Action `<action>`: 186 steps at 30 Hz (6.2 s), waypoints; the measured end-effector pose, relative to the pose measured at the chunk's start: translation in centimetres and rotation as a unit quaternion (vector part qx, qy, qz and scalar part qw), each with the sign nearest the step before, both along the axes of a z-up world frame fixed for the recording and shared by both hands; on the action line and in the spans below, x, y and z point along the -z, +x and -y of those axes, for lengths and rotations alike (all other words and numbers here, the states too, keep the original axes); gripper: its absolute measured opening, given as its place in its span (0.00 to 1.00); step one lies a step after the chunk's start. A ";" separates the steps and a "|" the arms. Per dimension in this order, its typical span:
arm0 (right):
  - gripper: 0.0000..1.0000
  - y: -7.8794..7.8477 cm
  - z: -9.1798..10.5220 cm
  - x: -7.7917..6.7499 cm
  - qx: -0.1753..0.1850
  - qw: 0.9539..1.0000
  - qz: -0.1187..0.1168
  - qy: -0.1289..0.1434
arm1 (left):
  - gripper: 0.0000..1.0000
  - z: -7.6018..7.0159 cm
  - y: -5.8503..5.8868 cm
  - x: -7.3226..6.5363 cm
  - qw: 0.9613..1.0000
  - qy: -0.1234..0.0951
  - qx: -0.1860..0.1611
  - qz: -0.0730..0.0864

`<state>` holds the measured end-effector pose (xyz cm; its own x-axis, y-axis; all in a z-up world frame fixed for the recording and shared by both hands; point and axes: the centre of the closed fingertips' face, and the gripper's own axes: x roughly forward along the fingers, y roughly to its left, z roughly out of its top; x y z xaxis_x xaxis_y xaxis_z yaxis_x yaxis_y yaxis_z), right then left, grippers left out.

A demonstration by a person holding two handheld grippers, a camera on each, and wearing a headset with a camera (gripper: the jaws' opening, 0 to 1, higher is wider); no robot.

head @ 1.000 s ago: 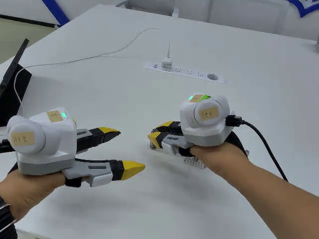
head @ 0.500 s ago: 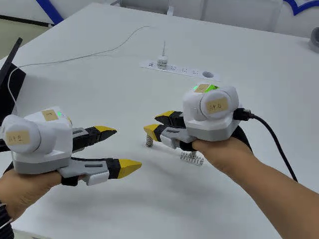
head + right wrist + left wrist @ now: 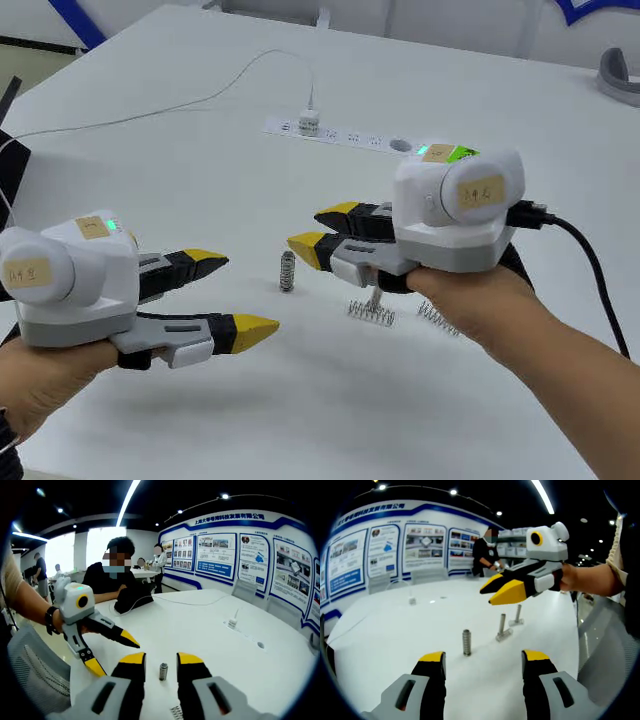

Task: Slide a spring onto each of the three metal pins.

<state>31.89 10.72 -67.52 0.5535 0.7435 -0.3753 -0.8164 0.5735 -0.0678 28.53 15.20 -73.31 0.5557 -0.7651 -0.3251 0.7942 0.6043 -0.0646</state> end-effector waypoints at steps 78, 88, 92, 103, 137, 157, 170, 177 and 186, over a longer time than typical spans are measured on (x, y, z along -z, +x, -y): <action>0.26 -3.3 11.1 0.7 0.105 0.994 -0.011 0.005 | 0.40 11.8 0.8 6.2 0.987 0.092 0.126 -0.034; 0.26 -3.3 11.1 0.8 0.105 0.994 -0.011 0.007 | 0.33 12.2 0.5 6.3 0.985 0.105 0.134 -0.021; 0.26 -3.3 11.1 0.8 0.105 0.994 -0.011 0.007 | 0.27 12.0 0.9 6.4 0.985 0.112 0.130 -0.014; 0.25 -3.3 11.3 1.0 0.107 0.994 -0.013 0.008 | 0.15 12.0 0.5 6.5 0.982 0.125 0.141 -0.002; 0.25 -3.2 11.4 0.0 0.074 0.997 -0.002 -0.025 | 0.10 10.1 -0.6 3.5 0.985 0.106 0.137 0.022; 0.24 -5.8 6.2 1.5 -0.099 0.993 -0.031 -0.052 | 0.10 6.2 -2.8 -1.3 0.990 0.045 0.124 0.053; 0.22 -6.9 5.3 2.1 -0.143 0.987 -0.055 -0.045 | 0.10 6.3 -4.0 -2.7 0.988 0.030 0.137 0.058; 0.21 -7.0 4.7 1.8 -0.157 0.985 -0.057 -0.038 | 0.10 6.0 -4.2 -3.2 0.989 0.018 0.135 0.057; 0.19 -7.0 4.0 1.2 -0.174 0.983 -0.060 -0.026 | 0.10 5.7 -4.2 -3.5 0.990 0.007 0.133 0.055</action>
<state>24.85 6.75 -68.72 0.2192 0.8575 -0.4654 -0.9662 0.2571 0.0187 24.31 9.54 -69.80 0.3674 -0.8854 -0.2849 0.9272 0.3726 0.0379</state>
